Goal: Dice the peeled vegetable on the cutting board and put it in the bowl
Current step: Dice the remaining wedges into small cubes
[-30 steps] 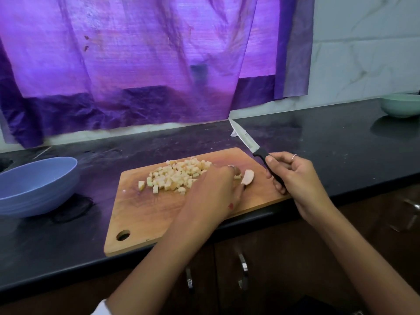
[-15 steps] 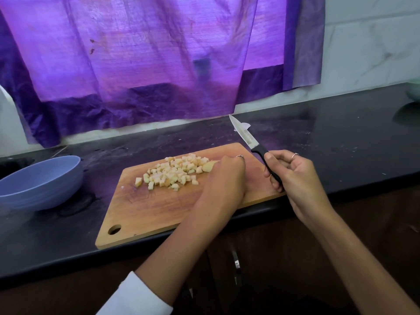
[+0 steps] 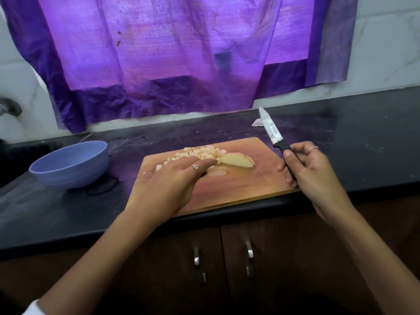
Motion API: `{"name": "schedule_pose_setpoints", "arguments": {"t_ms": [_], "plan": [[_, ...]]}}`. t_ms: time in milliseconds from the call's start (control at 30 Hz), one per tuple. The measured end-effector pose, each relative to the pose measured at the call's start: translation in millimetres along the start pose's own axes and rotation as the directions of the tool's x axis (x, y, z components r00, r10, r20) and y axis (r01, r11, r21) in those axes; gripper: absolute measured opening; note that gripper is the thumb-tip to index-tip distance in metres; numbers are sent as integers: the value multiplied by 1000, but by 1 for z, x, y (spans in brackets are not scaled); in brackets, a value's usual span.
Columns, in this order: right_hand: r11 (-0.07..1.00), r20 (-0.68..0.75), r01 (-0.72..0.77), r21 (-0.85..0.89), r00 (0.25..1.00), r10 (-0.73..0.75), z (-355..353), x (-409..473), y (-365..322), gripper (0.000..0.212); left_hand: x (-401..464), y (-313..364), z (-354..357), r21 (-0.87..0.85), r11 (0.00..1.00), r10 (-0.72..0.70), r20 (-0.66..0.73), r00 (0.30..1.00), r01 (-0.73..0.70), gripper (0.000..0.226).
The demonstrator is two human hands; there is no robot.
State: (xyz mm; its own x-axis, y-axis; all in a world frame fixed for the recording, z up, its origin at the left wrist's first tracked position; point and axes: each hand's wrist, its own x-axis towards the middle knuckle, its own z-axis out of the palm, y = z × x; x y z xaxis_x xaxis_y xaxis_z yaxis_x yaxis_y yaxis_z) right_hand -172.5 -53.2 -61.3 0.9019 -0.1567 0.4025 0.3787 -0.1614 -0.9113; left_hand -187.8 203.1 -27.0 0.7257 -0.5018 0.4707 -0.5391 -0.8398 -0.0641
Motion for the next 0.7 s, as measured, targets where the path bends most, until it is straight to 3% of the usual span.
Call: {"name": "schedule_pose_setpoints", "arguments": {"t_ms": [267,433,600,700], "plan": [[933,195,179,-314,973,-121,38,-22,-21,14,-51,-46,-3,77,991,111,-6,994,-110,29],[822,393,310,-478,912,-115,57,-41,-53,38,-68,-36,0,-4,999,-41,-77,996,40,31],[673,559,474,-568,822,-107,75,-44,-72,38,-84,-24,14,-128,980,-171,-155,973,152,39],[613,602,519,-596,794,-87,84,-41,-79,39,-87,-23,21,-109,980,-184,-211,960,164,40]]}}
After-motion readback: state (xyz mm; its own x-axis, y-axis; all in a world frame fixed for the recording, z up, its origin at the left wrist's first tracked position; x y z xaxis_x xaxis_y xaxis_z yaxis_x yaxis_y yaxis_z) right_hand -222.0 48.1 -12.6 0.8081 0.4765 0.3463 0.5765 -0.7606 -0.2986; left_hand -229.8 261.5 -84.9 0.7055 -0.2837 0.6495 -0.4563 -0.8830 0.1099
